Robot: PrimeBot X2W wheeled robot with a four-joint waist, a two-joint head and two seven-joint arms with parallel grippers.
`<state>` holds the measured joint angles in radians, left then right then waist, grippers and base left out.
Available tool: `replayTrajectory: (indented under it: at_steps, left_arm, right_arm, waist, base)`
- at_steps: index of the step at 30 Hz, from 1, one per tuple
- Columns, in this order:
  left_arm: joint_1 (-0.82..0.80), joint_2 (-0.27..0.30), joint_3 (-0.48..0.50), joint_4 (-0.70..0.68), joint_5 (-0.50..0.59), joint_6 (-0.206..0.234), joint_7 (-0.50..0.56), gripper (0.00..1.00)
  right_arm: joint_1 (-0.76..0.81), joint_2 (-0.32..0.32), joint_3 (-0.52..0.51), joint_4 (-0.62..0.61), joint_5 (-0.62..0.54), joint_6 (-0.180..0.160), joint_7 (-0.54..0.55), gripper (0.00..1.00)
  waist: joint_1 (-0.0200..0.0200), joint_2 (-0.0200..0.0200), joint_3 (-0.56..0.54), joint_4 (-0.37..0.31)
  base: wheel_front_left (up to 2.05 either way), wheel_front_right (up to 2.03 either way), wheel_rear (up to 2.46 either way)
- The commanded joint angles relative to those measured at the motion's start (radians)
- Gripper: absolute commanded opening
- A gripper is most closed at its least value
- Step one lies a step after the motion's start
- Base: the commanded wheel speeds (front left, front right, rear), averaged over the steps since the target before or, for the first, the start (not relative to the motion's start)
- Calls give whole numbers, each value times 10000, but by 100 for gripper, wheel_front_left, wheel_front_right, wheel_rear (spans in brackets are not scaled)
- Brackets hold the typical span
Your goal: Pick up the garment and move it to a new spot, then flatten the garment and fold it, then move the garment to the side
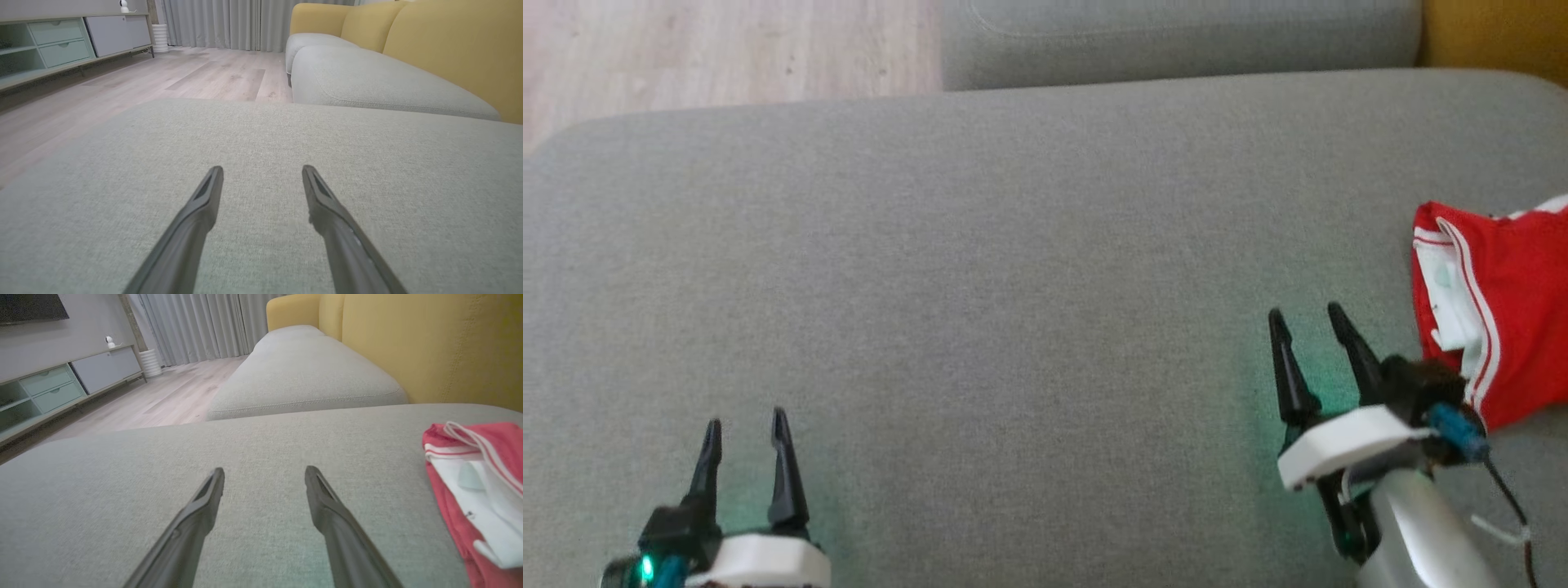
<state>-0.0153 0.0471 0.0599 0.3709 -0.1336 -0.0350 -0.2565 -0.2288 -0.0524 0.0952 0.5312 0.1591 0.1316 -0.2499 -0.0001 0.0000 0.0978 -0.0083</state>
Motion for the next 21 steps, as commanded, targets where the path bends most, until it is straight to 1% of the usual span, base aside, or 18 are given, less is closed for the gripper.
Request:
replayTrajectory:
  at_steps: [1,9,10,14,21]
  left_arm:
    - [-5,36,310,-173,-196,-8,-53,100]
    - [206,33,262,69,-594,-287,-53,100]
    - [412,-4,-14,334,-588,-284,0,0]
    - [420,-23,18,799,-704,-275,59,0]
    - [313,-20,86,724,-1491,-314,306,0]
  right_arm:
    - [-28,21,264,-336,58,-9,-117,100]
    - [354,22,257,-352,212,-9,-118,100]
    - [529,10,-3,-19,176,0,0,0]
    - [718,33,-29,370,265,0,63,0]
    - [738,32,-154,199,1071,-1,275,0]
  waist:
    - [1,0,-165,100]
    - [1,0,-489,197]
    - [1,0,-494,199]
    - [1,0,-514,201]
    - [1,0,-539,194]
  base:
    - [0,0,0]
    - [0,0,0]
    - [0,0,0]
    - [0,0,0]
    - [0,0,0]
